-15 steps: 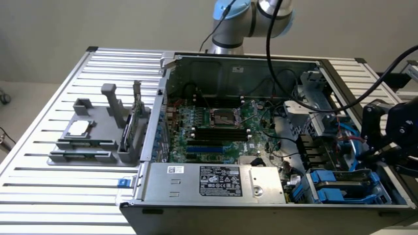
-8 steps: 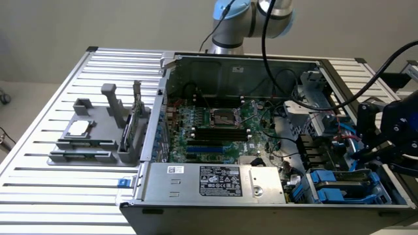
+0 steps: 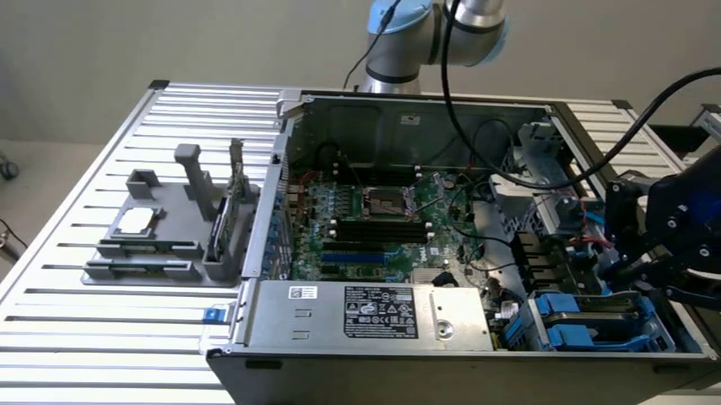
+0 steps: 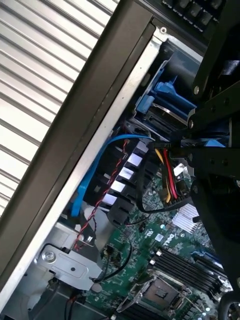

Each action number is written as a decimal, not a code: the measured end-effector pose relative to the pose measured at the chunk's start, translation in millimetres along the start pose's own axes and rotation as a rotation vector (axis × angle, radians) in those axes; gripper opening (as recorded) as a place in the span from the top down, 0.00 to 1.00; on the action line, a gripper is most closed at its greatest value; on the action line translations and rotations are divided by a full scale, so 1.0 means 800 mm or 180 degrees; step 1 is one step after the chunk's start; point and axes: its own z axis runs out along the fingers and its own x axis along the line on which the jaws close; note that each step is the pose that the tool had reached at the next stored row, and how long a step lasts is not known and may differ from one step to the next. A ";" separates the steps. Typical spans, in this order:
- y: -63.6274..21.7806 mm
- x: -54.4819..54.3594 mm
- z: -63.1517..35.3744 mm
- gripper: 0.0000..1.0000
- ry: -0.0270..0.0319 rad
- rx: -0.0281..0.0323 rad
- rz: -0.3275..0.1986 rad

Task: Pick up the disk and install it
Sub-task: 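Insert the first disk wire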

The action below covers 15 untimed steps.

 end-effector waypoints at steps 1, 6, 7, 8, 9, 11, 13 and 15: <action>-0.001 0.001 -0.002 0.84 -0.0009 0.0002 0.0000; -0.007 0.009 -0.011 0.84 -0.0053 0.0010 -0.0002; -0.009 0.011 -0.011 0.84 -0.0075 0.0019 -0.0002; -0.010 0.012 -0.011 0.84 -0.0104 0.0034 -0.0002; -0.012 0.013 -0.011 0.84 -0.0143 0.0054 -0.0001; -0.015 0.016 -0.010 0.84 -0.0224 0.0094 0.0000; -0.017 0.020 -0.010 0.84 -0.0283 0.0114 -0.0001; -0.017 0.025 -0.011 0.84 -0.0330 0.0125 -0.0002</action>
